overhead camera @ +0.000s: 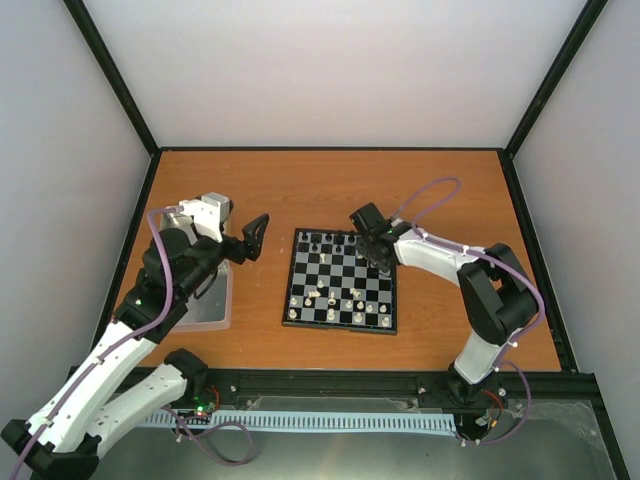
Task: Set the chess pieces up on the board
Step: Pick up the chess piece from the chessboard.
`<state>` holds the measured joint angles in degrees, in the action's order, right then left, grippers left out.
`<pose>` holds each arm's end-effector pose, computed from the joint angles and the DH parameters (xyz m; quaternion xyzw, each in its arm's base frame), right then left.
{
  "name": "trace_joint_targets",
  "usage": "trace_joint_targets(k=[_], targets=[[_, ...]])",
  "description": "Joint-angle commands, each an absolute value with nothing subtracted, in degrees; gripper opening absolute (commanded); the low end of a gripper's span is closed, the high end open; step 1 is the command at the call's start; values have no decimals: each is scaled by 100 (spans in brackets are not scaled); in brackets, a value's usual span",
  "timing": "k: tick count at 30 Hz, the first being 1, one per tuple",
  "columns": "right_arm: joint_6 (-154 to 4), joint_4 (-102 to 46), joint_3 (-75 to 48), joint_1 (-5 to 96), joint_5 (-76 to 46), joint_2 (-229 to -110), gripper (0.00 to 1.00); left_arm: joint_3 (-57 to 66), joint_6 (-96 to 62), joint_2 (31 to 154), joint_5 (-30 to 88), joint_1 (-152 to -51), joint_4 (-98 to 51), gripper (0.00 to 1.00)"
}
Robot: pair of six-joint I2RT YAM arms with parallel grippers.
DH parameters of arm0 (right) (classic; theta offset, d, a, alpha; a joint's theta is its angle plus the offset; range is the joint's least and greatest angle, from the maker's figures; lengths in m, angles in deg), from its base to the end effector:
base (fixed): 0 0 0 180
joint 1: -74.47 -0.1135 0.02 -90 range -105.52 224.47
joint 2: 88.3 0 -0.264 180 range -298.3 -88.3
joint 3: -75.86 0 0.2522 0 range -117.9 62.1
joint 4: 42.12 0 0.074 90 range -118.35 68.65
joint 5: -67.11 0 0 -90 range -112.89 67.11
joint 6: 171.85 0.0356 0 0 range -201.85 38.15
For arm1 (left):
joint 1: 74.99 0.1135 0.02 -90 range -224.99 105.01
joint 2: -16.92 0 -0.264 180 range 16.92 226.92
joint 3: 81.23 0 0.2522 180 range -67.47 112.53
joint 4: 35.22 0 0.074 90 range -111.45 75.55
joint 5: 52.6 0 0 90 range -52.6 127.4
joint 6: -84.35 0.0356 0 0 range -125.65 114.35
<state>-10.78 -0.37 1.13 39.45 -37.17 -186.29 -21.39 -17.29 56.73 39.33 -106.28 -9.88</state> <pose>0.2788 0.1846 0.1770 0.3253 0.9129 0.0986 0.2260 0.1401 -0.0838 0.3588 0.1149 0.7301 -0.2349 0.6313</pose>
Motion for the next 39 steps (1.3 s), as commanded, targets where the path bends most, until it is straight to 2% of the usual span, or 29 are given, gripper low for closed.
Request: trace_joint_targets(k=[1, 16, 26, 34, 36, 39], targets=[[-898, -25, -32, 4074, -3779, -18776, 26, -2175, -1684, 5586, 3983, -10636, -1104, 93], [-1354, 300, -501, 4134, -3510, -19220, 23, -2248, -1595, 5573, 4347, -10636, -1071, 93], [-1699, 556, -161, 4134, -3149, -18955, 23, -2263, -1576, 5545, 4340, -10636, -1073, 93], [-2071, 703, -64, 4134, -3019, -18941, 31, -2261, -1571, 5533, 4334, -10636, -1073, 93], [-2159, 770, -84, 4134, -3012, -19000, 30, -2259, -1575, 5524, 4343, -10634, -1073, 93], [-2237, 825, -63, 4137, -3041, -19015, 23, -2268, -1569, 5524, 4370, -10636, -1073, 94]])
